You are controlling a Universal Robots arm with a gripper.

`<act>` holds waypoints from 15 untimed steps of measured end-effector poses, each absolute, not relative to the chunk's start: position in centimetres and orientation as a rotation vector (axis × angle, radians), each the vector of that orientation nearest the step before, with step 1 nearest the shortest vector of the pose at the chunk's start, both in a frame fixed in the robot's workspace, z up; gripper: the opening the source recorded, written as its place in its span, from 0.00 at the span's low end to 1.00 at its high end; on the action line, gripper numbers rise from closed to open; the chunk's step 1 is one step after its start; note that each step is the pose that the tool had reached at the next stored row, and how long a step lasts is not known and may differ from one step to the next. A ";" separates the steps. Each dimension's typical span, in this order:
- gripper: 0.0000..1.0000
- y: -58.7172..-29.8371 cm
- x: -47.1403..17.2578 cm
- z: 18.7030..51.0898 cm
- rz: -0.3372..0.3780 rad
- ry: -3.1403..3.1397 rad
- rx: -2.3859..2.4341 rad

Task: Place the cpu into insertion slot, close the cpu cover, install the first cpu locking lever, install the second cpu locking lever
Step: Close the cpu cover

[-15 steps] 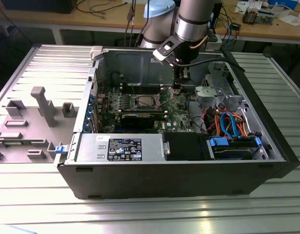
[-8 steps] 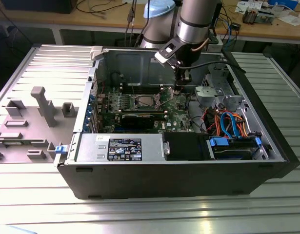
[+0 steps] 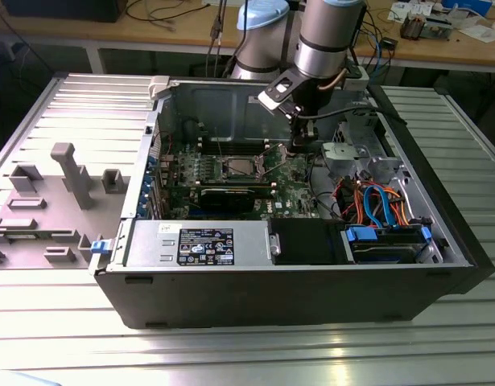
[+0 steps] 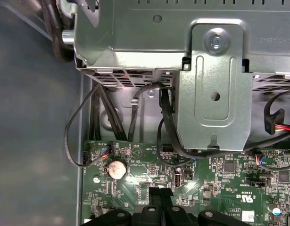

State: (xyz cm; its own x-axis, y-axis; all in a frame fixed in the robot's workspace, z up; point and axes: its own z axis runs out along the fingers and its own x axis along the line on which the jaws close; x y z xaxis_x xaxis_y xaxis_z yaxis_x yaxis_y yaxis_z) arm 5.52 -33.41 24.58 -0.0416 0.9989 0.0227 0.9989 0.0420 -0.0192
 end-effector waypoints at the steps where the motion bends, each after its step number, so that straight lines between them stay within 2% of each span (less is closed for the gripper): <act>1: 0.11 -33.4 5.5 24.5 -0.003 -2.246 -2.154; 15: 0.11 -33.4 3.9 24.5 -0.003 -2.246 -2.154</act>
State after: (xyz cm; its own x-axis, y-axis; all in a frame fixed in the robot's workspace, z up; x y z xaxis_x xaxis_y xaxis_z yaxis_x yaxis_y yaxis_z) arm 3.95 -33.41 24.46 -0.0417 0.9989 0.0227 0.9989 0.0421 -0.0192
